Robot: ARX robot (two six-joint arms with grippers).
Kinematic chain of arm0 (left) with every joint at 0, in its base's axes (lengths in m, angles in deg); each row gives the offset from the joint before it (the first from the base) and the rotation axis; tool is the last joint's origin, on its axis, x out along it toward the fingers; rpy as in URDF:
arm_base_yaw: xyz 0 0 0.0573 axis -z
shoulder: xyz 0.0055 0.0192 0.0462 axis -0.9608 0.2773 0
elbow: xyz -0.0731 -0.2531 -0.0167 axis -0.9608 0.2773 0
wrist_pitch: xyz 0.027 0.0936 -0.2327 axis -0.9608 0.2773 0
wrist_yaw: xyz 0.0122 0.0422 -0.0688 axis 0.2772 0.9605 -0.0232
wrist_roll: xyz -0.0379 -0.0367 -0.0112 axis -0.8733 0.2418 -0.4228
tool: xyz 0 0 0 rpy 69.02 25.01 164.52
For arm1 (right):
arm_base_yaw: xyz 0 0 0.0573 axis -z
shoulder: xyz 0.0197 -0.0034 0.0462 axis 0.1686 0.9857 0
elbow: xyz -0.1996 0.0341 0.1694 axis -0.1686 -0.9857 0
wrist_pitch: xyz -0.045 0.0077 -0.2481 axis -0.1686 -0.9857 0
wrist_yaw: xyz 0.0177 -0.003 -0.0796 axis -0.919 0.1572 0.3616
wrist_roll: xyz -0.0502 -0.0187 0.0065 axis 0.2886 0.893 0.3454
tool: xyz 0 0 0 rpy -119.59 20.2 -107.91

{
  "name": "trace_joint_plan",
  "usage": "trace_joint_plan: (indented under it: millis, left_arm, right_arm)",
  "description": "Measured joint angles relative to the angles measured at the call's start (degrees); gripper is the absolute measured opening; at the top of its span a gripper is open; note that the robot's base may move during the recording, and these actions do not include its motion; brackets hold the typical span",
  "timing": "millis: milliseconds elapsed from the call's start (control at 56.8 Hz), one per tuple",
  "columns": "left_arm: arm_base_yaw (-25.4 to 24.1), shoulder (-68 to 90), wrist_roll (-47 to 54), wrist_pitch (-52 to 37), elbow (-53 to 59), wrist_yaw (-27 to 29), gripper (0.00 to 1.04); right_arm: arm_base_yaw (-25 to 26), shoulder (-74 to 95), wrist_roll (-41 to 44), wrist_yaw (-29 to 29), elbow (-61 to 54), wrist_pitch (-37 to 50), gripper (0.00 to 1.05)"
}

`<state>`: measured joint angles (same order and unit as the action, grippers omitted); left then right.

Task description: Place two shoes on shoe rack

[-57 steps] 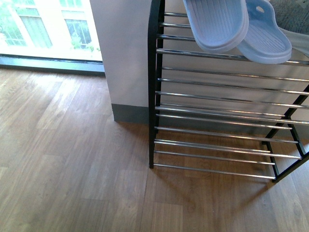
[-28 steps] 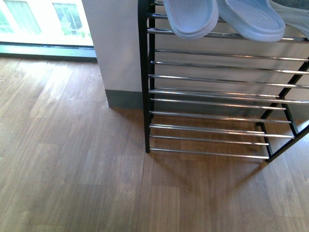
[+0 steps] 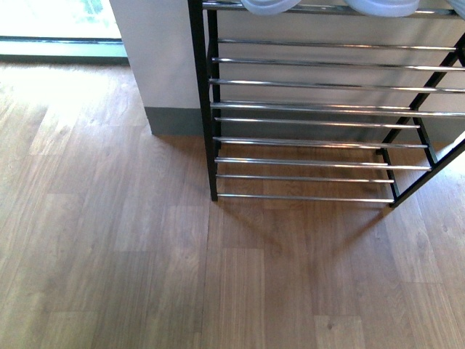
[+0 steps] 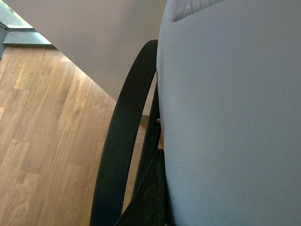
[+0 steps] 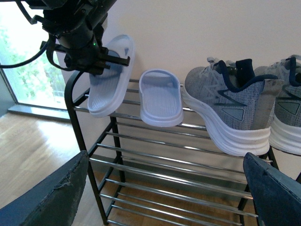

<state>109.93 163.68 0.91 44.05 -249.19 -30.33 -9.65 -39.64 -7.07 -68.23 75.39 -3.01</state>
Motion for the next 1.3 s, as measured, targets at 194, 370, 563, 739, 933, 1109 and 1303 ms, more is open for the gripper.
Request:
trace_joint_plan:
  millis: [194, 370, 563, 739, 933, 1109, 1303]
  left_arm:
    - [-0.11, 0.46, 0.57, 0.31, -1.03, 0.66, 0.20]
    - [-0.04, 0.52, 0.44, -0.33, -1.03, -1.16, 0.54]
    - [0.07, 0.46, 0.28, -1.14, -1.05, -3.17, 0.89]
    - [0.15, 0.31, -0.09, -1.49, -1.11, -3.06, 0.87]
    - [0.02, -3.26, -0.11, -6.69, 5.25, -2.58, 0.94]
    - [-0.44, -9.09, 0.20, -12.70, 15.61, -3.63, 0.95]
    - [-0.63, -13.25, 0.76, -17.14, 23.65, -4.28, 0.95]
  right_arm:
    - [0.00, 0.00, -0.02, 0.00, 0.00, 0.00, 0.96]
    - [0.00, 0.00, 0.00, 0.00, 0.00, 0.00, 0.96]
    - [0.00, 0.00, -0.02, 0.00, 0.00, 0.00, 0.96]
    - [0.00, 0.00, -0.02, 0.00, 0.00, 0.00, 0.96]
    - [0.00, 0.00, 0.00, 0.00, 0.00, 0.00, 0.96]
    - [0.00, 0.00, -0.02, 0.00, 0.00, 0.00, 0.96]
    - [0.00, 0.00, 0.00, 0.00, 0.00, 0.00, 0.96]
